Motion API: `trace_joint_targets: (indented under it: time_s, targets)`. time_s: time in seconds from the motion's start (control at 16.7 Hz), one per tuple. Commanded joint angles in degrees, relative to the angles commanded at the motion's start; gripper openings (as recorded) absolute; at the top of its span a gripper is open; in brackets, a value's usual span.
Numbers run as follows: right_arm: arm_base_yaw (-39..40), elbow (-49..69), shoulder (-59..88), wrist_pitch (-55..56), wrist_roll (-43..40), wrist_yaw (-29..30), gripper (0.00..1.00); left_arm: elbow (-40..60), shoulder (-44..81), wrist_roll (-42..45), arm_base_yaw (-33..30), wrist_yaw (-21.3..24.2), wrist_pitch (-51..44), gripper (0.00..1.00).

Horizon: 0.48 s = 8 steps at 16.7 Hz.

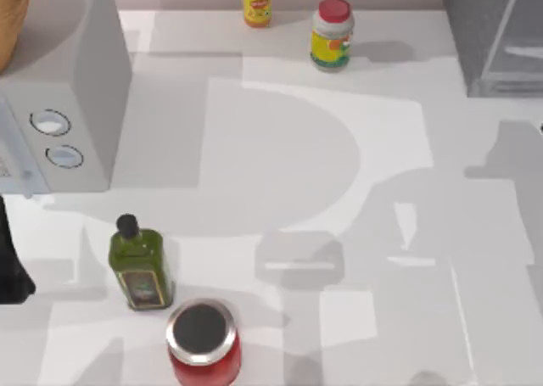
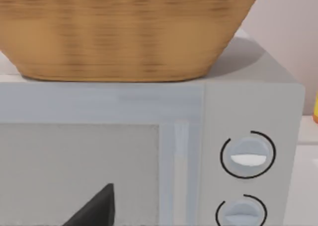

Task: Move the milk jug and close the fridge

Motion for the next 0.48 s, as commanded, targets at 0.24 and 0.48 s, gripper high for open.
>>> trace_joint_targets:
  time_s: [0.24, 0.48]
  targets:
    - [0.18, 0.34, 0.36, -0.22, 0.14, 0.13, 0.0, 0.0, 0.0, 0.0, 0.0, 0.0, 0.0, 1.0]
    - [-1.58, 6.78, 6.48, -4.25, -0.13, -1.53, 0.0, 0.0, 0.0, 0.0, 0.0, 0.0, 0.0, 1.0]
